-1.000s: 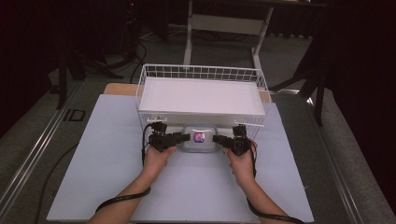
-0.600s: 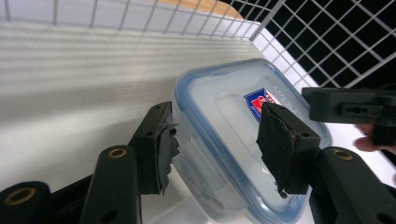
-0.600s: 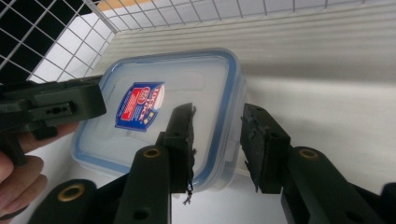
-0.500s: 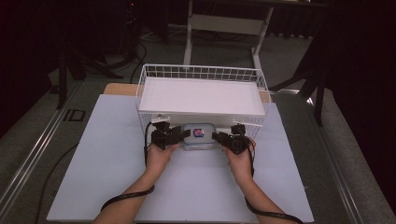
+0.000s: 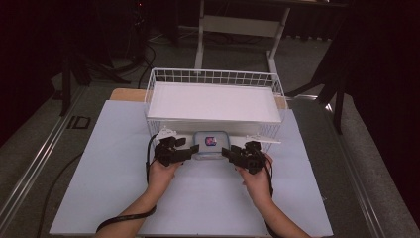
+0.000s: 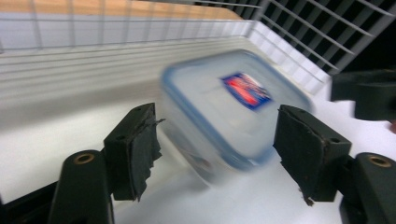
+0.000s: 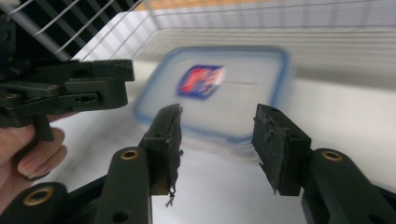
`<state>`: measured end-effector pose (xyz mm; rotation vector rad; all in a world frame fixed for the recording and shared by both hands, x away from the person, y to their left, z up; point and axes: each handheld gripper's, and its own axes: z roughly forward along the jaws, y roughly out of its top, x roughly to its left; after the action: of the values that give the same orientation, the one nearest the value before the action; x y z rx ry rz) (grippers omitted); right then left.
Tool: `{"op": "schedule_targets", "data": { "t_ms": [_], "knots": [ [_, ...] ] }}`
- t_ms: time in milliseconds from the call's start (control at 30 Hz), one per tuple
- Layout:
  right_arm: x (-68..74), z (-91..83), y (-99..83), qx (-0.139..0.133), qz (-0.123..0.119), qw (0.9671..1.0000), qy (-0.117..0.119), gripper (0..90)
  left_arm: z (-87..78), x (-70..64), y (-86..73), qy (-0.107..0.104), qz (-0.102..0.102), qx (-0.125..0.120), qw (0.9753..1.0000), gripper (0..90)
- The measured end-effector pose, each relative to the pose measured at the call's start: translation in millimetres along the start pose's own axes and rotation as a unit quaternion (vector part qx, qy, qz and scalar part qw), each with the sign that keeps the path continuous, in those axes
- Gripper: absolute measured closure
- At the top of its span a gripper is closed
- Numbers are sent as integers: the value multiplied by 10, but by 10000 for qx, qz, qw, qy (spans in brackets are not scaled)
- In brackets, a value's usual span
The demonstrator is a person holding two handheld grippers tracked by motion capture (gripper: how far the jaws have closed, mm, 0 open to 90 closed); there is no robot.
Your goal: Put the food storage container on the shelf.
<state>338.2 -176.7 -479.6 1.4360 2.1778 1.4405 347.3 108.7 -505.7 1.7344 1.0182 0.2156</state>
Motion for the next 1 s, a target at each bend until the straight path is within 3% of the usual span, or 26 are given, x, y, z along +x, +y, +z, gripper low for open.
{"op": "schedule_targets", "data": {
  "t_ms": [100,167,233,300,367,533,700,1000],
  "knots": [
    [74,8,-56,63,-112,9999,111,586,-110,-89,-5,-188,167,-21,9997,266],
    [117,31,-101,163,-245,9996,-3,684,-191,-162,-11,-83,278,-79,9995,145],
    [146,60,-143,264,-304,9992,-3,812,-285,-218,-21,-119,250,-48,9996,48],
    [164,91,-181,427,-294,9987,33,898,-407,-273,-71,-5,326,-140,9994,16],
    [171,148,-211,584,-284,9979,80,899,-534,-304,-141,30,376,-300,9988,15],
    [205,286,-222,674,-340,9971,47,900,-709,-348,-310,301,725,-344,9963,15],
    [236,410,-182,708,-429,9966,-38,900,-726,-329,-422,300,714,-359,9964,16],
    [227,577,-115,653,-475,9967,-86,899,-702,-323,-440,340,876,-347,9950,16]
  ]
}}
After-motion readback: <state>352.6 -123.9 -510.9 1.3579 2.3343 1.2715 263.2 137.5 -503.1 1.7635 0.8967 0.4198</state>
